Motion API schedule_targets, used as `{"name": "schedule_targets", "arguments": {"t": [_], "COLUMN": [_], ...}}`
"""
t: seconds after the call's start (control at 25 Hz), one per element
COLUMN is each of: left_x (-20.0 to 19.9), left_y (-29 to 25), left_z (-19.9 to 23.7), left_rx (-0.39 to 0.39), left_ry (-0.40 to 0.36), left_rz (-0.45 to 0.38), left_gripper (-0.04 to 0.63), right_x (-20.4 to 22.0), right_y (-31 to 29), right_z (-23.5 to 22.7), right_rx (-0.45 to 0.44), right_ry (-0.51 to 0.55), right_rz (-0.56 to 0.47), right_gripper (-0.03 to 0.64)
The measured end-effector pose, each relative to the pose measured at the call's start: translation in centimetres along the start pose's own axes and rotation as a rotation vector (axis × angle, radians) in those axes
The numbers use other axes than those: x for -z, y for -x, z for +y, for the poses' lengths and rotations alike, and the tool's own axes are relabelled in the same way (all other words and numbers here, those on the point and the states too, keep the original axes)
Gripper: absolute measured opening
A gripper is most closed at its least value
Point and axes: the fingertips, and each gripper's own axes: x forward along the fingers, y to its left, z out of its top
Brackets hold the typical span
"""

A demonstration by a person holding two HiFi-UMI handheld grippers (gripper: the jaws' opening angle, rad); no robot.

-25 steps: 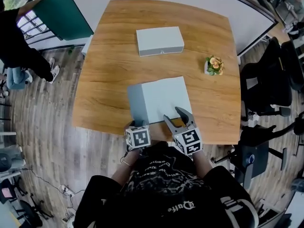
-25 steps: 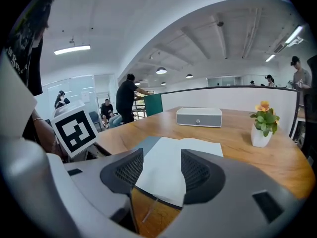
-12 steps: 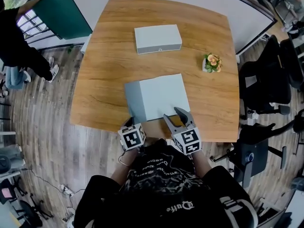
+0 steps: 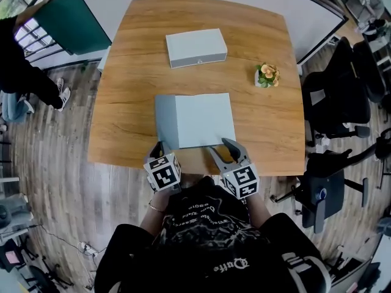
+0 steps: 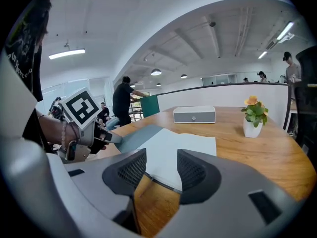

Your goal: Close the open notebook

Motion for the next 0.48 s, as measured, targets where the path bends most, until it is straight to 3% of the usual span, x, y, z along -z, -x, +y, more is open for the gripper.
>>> {"name": "schedule_targets", "arguments": {"t": [0.48], "left_x": [-3.4], "left_y": [2.7], "left_z": [-2.4], "left_rx": [0.102], "left_ry": [-0.095], "left_rz": [-0.113], "left_gripper": [0.037], "right_x": [1.0], "right_y": [0.7], "right_z": [0.2], "right_rx": [0.052], "right_ry": [-0.023], "right_rz": [0.011], "right_gripper": [0.186]}}
